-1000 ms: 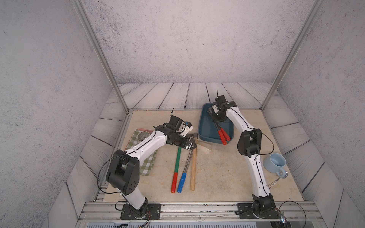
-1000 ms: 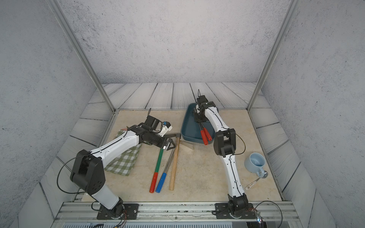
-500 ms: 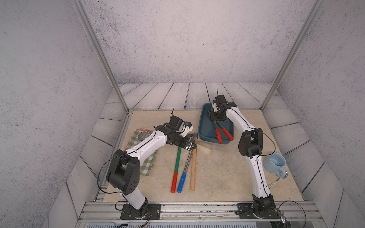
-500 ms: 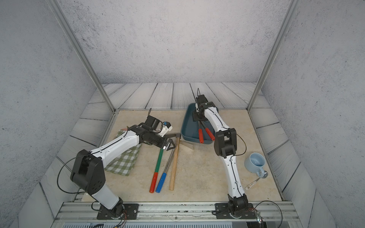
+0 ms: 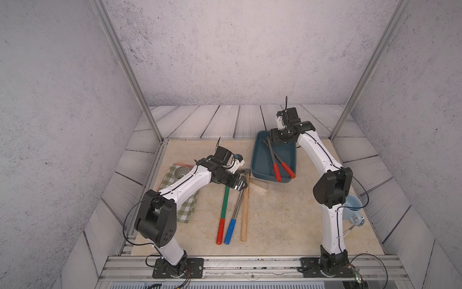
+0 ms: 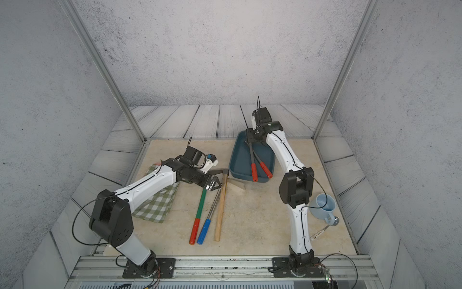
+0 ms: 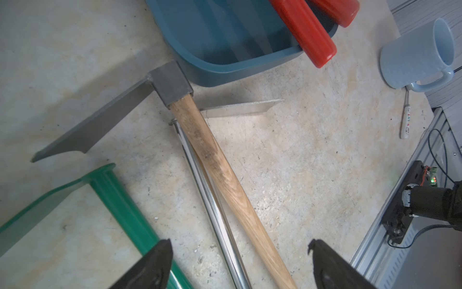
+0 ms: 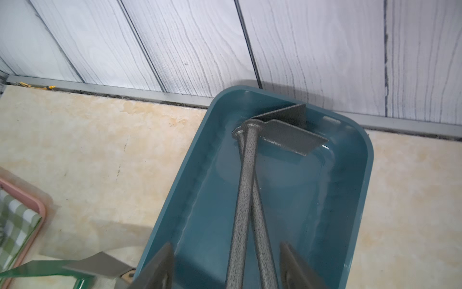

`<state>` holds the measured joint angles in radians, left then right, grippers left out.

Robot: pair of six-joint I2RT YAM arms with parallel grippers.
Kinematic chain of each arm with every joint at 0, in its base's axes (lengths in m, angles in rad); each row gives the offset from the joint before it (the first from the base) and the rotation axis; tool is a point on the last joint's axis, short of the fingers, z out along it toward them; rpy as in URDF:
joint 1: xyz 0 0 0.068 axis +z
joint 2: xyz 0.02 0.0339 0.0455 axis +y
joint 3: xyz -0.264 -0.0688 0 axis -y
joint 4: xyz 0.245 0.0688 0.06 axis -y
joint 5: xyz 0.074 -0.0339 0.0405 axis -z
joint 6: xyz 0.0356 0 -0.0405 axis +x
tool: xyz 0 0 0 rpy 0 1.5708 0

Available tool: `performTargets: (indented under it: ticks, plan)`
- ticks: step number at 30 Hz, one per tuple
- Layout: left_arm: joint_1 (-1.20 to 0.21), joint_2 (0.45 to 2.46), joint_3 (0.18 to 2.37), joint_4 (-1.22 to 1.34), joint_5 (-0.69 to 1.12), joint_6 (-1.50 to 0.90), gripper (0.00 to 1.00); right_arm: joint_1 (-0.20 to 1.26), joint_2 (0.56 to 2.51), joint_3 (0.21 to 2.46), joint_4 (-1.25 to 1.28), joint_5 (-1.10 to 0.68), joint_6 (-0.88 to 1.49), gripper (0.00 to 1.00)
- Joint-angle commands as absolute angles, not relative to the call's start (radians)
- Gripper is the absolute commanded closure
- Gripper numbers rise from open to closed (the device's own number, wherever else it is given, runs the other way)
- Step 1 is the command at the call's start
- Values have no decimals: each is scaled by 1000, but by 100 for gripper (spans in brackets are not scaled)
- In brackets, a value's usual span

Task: Put the small hoe into the storage box
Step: Place the hoe in the storage box.

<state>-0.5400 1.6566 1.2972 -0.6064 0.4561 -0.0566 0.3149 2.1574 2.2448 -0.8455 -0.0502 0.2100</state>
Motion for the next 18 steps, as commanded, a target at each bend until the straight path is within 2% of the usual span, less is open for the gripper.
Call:
performTargets:
  ticks: [1, 9, 18]
  plan:
    - [-563, 1648, 1312, -634, 404, -45, 11, 328, 2072, 2144, -855, -59, 286, 34]
    - [-662, 1664, 1338, -655, 229, -121, 11, 342, 1766, 1681, -716, -8, 412, 34]
    - [-740, 1694, 1376, -685, 78, -383, 14, 342, 1524, 1390, -672, 55, 410, 34]
